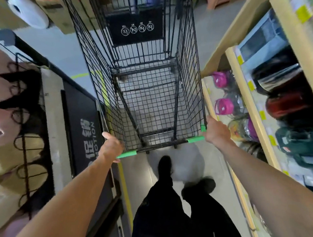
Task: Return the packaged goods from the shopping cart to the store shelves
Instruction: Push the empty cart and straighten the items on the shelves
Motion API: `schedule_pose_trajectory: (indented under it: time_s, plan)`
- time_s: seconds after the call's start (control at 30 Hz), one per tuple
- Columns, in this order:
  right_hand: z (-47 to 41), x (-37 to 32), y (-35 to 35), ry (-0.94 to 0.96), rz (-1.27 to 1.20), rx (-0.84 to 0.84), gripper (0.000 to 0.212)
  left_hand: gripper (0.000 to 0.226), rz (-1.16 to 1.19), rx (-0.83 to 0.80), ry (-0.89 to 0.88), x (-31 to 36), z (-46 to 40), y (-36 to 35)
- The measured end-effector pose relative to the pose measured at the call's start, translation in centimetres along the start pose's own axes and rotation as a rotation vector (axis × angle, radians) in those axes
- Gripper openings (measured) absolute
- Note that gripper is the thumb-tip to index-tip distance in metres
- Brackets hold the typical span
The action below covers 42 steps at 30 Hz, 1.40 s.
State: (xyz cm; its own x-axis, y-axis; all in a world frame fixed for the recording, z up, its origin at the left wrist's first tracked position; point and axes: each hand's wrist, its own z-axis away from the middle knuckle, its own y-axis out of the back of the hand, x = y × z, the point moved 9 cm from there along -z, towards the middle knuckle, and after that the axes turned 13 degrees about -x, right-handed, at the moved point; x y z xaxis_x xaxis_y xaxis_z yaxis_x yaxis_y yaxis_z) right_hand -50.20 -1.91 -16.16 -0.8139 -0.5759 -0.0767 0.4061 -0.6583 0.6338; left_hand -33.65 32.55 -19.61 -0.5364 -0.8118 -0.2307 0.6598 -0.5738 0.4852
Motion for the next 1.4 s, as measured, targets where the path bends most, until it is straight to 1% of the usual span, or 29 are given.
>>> schedule_pose_trajectory:
  time_s: [0.03,0.07,0.1,0.13,0.17,0.2,0.23,0.27,0.3,0.33,0.4,0.43,0.5,0.53,0.57,0.63,0.67,0.77,0.83,0.9,0.93,1.0,1.07,1.13,1.23,1.33,1.4]
  plan:
    - [0.4,0.3,-0.2,0.026,-0.083,-0.017,0.043,0.067,0.002,-0.01,0.02,-0.4,-0.2,-0.3]
    - [0.9,0.7,-0.2,0.064,-0.184,-0.005,0.046,0.056,0.064,-0.03,0.084,-1.0,-0.4,-0.8]
    - [1.8,1.5,-0.3,0.086,-0.28,0.022,0.048,0.051,0.268,-0.06,0.127,-1.3,-0.2,-1.4]
    - [2.8,2.4,-0.3,0.105,-0.364,0.065,0.047,0.055,0.691,-0.013,0.16,-1.6,0.1,-1.3]
    - [3.8,3.4,-0.3,0.117,-0.439,0.106,0.043,0.064,0.995,0.114,0.229,-2.4,1.8,-0.5]
    - [4.7,4.6,-0.3,0.135,-0.513,0.155,0.038,0.066,1.213,0.301,0.309,-2.9,4.1,0.3]
    - [5.9,6.1,0.4,0.146,-0.591,0.199,0.032,0.059,1.226,0.436,0.293,-1.5,6.5,2.6]
    - [6.5,6.5,0.5,0.188,-0.653,0.222,0.024,0.049,1.248,0.542,0.243,-0.2,7.6,3.8]
    - [7.4,7.3,1.2,0.213,-0.718,0.256,0.017,0.041,1.265,0.587,0.122,2.3,8.1,5.7]
    - [8.2,8.4,2.1,0.241,-0.799,0.308,0.011,0.034,1.306,0.566,-0.043,5.8,8.0,7.5]
    - [10.9,12.3,4.3,0.228,-0.984,0.45,0.006,0.024,1.335,0.424,-0.4,15.3,9.1,11.9]
    - [11.8,13.1,5.3,0.226,-1.052,0.502,0.006,0.021,1.353,0.369,-0.534,18.8,9.6,13.7]
    - [15.1,17.4,6.7,0.199,-1.227,0.673,0.005,0.015,1.278,0.34,-0.799,27.3,13.4,17.6]
    - [16.9,20.2,6.9,0.18,-1.32,0.762,0.006,0.008,1.224,0.326,-0.904,31.4,15.9,19.0]
    - [18.3,21.7,7.0,0.159,-1.393,0.816,0.009,0.003,1.203,0.312,-0.993,34.2,17.5,20.1]
    - [22.2,27.5,5.3,0.08,-1.577,0.973,0.012,0.005,1.144,0.229,-1.179,41.4,23.4,20.8]
    - [23.5,30.0,4.0,0.042,-1.657,1.038,0.013,0.002,1.107,0.17,-1.24,44.5,26.1,20.6]
    - [27.3,36.1,0.8,-0.114,-1.777,1.169,0.015,0.024,1.033,-0.066,-1.327,52.1,32.2,18.1]
    - [29.6,39.3,-0.8,-0.18,-1.818,1.233,0.013,0.024,0.919,-0.148,-1.367,56.0,35.7,15.3]
    - [31.5,42.5,-2.9,-0.235,-1.854,1.282,0.011,0.02,0.838,-0.181,-1.41,59.0,38.9,12.1]
    - [32.1,43.3,-3.2,-0.265,-1.839,1.288,0.011,0.018,0.828,-0.17,-1.418,59.8,39.5,11.2]
    - [33.2,45.8,-4.4,-0.314,-1.803,1.27,0.021,0.021,0.81,-0.138,-1.424,61.7,41.1,9.3]
    - [33.3,47.2,-4.8,-0.317,-1.792,1.211,0.026,0.029,0.798,-0.08,-1.394,62.9,41.7,8.8]
    - [33.3,48.1,-4.9,-0.339,-1.751,1.156,0.032,0.039,0.733,-0.026,-1.365,64.0,42.0,9.1]
    - [33.2,48.8,-4.2,-0.339,-1.687,1.127,0.039,0.049,0.515,0.01,-1.36,66.2,41.9,9.9]
    - [31.9,49.1,-2.6,-0.261,-1.682,1.083,0.048,0.046,0.206,0.129,-1.348,68.2,41.7,10.0]
    - [30.7,49.1,-1.5,-0.213,-1.667,1.048,0.053,0.042,0.064,0.234,-1.327,69.1,41.5,10.1]
